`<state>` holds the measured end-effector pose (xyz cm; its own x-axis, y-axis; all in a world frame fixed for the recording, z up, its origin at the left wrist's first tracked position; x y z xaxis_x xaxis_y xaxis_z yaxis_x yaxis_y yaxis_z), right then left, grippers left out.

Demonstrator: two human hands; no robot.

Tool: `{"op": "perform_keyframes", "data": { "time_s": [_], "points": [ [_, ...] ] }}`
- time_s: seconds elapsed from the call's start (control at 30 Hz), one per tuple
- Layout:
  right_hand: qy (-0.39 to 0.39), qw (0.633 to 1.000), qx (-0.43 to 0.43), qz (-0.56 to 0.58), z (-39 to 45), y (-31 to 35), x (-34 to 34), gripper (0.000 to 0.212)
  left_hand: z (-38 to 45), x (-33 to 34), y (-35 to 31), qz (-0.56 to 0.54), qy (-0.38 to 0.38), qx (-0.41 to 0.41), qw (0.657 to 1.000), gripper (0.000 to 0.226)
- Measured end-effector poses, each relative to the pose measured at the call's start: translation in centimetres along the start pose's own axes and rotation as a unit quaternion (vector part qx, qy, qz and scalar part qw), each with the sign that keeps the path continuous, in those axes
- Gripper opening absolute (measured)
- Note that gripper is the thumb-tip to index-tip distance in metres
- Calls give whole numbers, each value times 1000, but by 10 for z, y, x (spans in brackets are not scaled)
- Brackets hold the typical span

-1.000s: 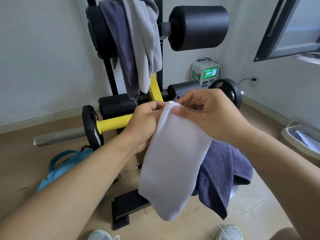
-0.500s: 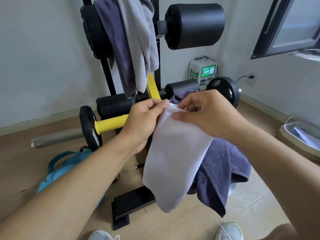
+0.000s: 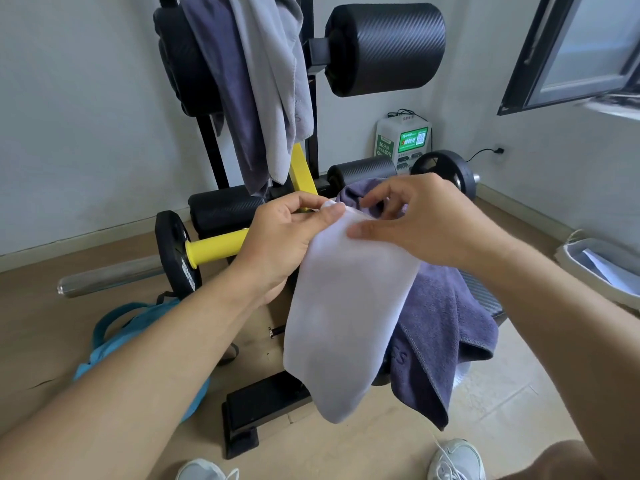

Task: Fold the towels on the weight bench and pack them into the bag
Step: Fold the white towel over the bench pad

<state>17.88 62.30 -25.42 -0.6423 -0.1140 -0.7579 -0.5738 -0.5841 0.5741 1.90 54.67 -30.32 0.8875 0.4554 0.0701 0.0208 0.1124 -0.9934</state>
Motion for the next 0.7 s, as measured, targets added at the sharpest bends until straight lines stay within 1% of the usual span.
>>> {"op": "perform_keyframes", "data": {
  "time_s": [0.07, 0.13, 0.2, 0.23, 0.3, 0.4, 0.43, 0.47, 0.5, 0.53, 0.57, 0.63, 0.7],
  "points": [
    [55, 997, 13, -53, 0, -7, 3, 50, 4, -6, 4, -3, -11, -8, 1000, 9],
    [104, 991, 14, -78, -2, -12, 9, 55, 9, -12, 7, 0, -18, -9, 1000, 10],
    [113, 991, 20, -70, -5, -14, 10, 70, 12, -18, 9, 21, -33, 2, 999, 11],
    [105, 993, 26, -55, -4, -14, 8, 72, 13, -21, 8, 40, -42, 12, 998, 12],
    [99, 994, 35, -19, -3, -14, 6, 69, 13, -23, 5, 76, -54, 37, 995, 15],
    [132, 990, 35, 26, -3, -12, 10, 55, 10, -20, -6, 108, -57, 90, 988, 17],
    [149, 988, 31, 31, -7, -8, 13, 56, 8, -17, -11, 105, -48, 106, 988, 15],
    [156, 987, 25, 40, -9, -3, 15, 61, 6, -13, -17, 100, -34, 120, 987, 12],
    [152, 987, 20, 52, -11, 1, 17, 65, 4, -9, -22, 99, -18, 135, 986, 11],
    [143, 988, 13, 62, -12, 6, 18, 64, 2, -5, -26, 99, -4, 148, 984, 9],
    [135, 989, 5, 57, -13, 10, 20, 58, 0, -1, -28, 100, 6, 155, 983, 8],
    [124, 992, -19, 4, -14, 18, 22, 46, -3, 1, -29, 94, 6, 157, 983, 9],
    [136, 990, -27, -29, -17, 23, 23, 45, -1, 1, -20, 83, 26, 123, 989, 23]
  ]
}}
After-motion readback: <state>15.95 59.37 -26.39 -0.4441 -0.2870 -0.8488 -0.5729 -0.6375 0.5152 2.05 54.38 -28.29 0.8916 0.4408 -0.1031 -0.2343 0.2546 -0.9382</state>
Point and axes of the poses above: each hand's wrist, its own z-axis towards the middle knuckle, its own x-axis out of the palm, y = z × x, the point moved 9 cm from there along z, towards the middle knuckle, and after that the axes turned 4 degrees about -y, right-handed, at the moved point
